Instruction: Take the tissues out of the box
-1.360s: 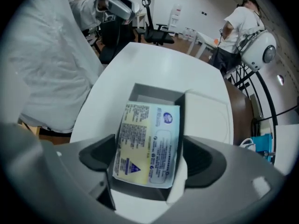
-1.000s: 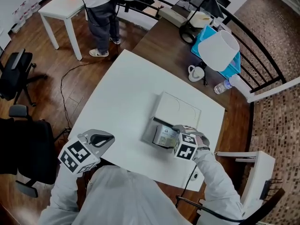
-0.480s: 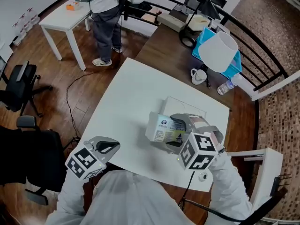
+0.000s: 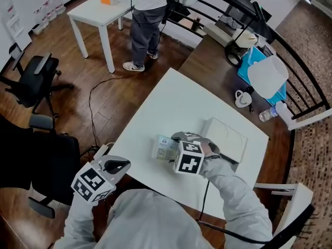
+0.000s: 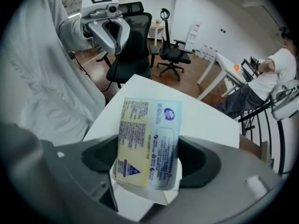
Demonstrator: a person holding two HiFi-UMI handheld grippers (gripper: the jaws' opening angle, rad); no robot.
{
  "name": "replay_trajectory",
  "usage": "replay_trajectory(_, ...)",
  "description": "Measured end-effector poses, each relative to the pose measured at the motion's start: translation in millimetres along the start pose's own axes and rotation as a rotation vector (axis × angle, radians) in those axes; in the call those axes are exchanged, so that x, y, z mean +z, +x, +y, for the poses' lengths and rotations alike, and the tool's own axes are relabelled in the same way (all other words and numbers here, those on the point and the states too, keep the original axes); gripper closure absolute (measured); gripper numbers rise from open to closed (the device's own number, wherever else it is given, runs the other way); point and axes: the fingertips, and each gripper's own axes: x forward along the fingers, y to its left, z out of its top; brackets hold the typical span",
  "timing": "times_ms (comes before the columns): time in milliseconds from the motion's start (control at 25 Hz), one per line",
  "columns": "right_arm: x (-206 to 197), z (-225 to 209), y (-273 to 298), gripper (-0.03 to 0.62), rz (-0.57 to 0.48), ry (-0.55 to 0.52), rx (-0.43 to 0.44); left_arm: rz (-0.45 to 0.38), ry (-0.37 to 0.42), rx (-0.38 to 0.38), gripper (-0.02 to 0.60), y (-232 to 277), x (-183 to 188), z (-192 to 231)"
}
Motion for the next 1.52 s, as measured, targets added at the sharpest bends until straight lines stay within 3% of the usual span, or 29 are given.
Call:
replay_trajectory(240,0,4,44,0.186,0.043,0.006,0.053,0.006,-0.036,0.009,0.569,-10,-16,11)
replay_trajectory(440,3,0,43,0.17,0.016,0.018,0.043,0.015,-0.025,0.007,0.569,-10,-17,15)
replay_trajectory(680,10,-14,-45,0.17,-0.105,0.056,-0.066,0.009,0.024,-0.008,0.569,-2,5,10)
replay_trajectory(880,-34,-21,-148,0.172,-0.273,0.227,-0.257,0.017,0.123,-0.081,0.569,30,38,-11)
replay_trajectory(1000,-80,-1,-191,0.259,-0.333,0.345,-0.389,0.015,0.179,-0.128,0.569,45,55,-34)
replay_trajectory(1120,-129,35,-202,0.344,-0.384,0.476,-0.458,0.003,0.232,-0.175,0.569,61,75,-58)
replay_trajectory(1200,-150,62,-202,0.536,-0.459,0.607,-0.506,0.001,0.277,-0.215,0.569,72,86,-70)
replay_trajectory(1240,-156,75,-200,0.578,-0.509,0.678,-0.524,0.001,0.296,-0.232,0.569,77,91,-75)
replay_trajectory(1320,-161,96,-190,0.591,-0.593,0.791,-0.513,0.001,0.324,-0.249,0.569,83,97,-83)
replay_trajectory(1520,-158,115,-177,0.591,-0.771,0.929,-0.445,0.026,0.363,-0.248,0.569,95,103,-103)
